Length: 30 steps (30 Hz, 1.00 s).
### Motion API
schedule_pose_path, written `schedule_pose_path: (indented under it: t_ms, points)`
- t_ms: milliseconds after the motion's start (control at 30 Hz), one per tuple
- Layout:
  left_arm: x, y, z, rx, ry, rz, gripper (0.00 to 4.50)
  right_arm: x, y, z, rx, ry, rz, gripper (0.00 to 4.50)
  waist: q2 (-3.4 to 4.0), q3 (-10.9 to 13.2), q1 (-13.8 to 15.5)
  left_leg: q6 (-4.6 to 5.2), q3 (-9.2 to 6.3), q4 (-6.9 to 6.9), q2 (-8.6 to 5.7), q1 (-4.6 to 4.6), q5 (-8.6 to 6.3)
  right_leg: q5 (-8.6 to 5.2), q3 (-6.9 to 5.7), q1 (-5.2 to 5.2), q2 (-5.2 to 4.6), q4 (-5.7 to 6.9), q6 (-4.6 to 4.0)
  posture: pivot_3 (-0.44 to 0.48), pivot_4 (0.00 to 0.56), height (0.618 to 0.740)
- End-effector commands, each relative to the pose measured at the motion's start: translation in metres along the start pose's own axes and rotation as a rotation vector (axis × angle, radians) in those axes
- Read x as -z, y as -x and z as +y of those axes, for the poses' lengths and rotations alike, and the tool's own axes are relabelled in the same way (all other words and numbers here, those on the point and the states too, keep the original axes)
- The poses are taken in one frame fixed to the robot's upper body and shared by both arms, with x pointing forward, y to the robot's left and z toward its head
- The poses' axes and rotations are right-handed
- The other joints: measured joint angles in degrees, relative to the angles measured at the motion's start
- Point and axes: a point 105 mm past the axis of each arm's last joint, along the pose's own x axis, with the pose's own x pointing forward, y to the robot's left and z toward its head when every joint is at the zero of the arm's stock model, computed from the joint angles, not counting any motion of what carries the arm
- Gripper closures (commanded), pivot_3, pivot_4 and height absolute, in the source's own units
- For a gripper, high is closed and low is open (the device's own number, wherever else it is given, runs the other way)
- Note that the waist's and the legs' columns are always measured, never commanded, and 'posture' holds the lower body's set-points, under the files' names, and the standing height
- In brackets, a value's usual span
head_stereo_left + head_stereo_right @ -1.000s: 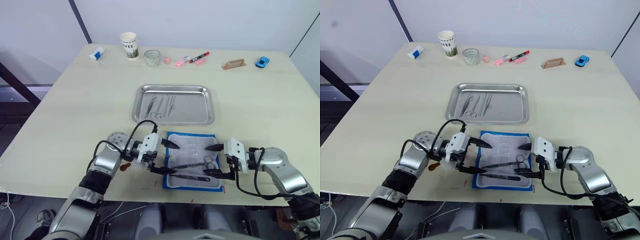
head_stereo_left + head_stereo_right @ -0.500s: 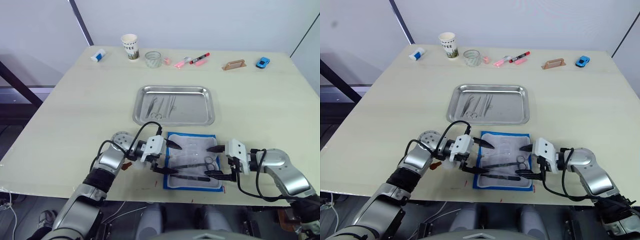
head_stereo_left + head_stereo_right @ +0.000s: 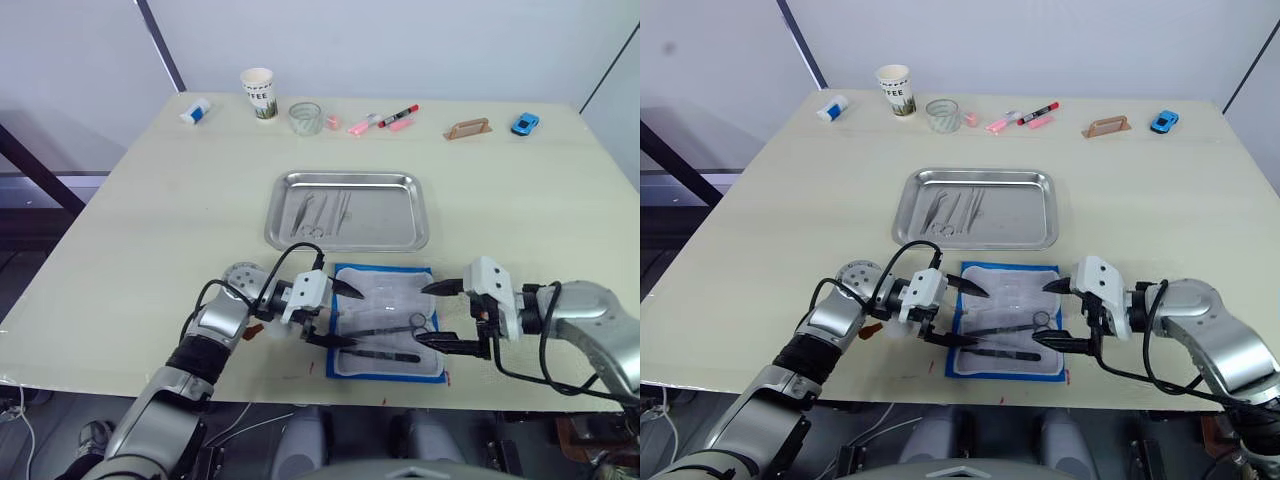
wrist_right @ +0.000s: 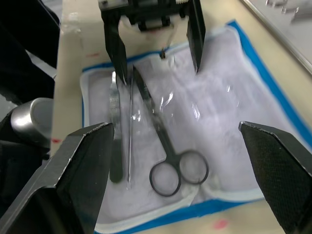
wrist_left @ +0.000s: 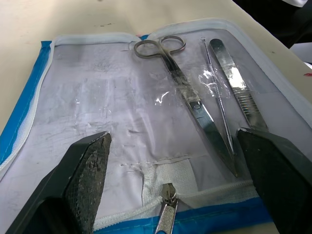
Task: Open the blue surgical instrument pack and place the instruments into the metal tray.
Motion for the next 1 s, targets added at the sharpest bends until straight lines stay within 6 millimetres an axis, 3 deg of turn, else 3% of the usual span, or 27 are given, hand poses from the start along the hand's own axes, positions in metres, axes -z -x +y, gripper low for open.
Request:
schedule_pose_path:
  t_ms: [33, 133, 200, 333, 1000]
  points:
    - [0.023, -0.002, -0.013, 0.024, 0.079, 0.068, 0.11, -0.015, -0.001, 0.001, 0.028, 0.074, 0.044, 0.0, -0.02, -0.01, 0.03, 0.0, -0.02, 0.0, 0.0, 0.0, 0.0, 0.0, -0.02, 0.0, -0.01, 0.0, -0.01, 0.0, 0.15, 0.74]
    - [0.022, -0.002, -0.013, 0.017, 0.081, 0.063, 0.11, -0.018, -0.008, 0.002, 0.003, 0.134, 0.084, 0.0, -0.01, -0.01, 0.02, 0.0, -0.04, -0.01, 0.0, -0.02, 0.0, -0.01, -0.05, -0.01, -0.02, -0.01, -0.01, 0.0, 0.15, 0.74]
    - [0.022, -0.002, -0.013, 0.018, 0.082, 0.061, 0.0, -0.015, -0.014, 0.003, -0.02, 0.138, 0.103, 0.51, -0.02, 0.0, 0.02, 0.0, -0.05, -0.01, 0.0, -0.04, 0.0, -0.01, -0.06, -0.01, -0.03, -0.02, -0.01, 0.0, 0.15, 0.74]
    - [0.021, -0.003, -0.012, 0.02, 0.082, 0.059, 0.0, -0.01, -0.024, 0.002, -0.045, 0.171, 0.129, 2.12, -0.02, 0.0, 0.01, 0.01, -0.05, -0.01, -0.01, -0.04, 0.0, -0.01, -0.07, -0.02, -0.02, -0.02, -0.01, 0.0, 0.15, 0.74]
    - [0.021, -0.004, -0.01, 0.023, 0.086, 0.056, 0.0, 0.021, -0.042, 0.006, -0.058, 0.193, 0.214, 2.12, -0.03, 0.0, 0.01, 0.01, -0.05, 0.01, -0.02, -0.08, 0.0, -0.01, -0.09, -0.02, -0.01, -0.03, 0.0, 0.0, 0.15, 0.74]
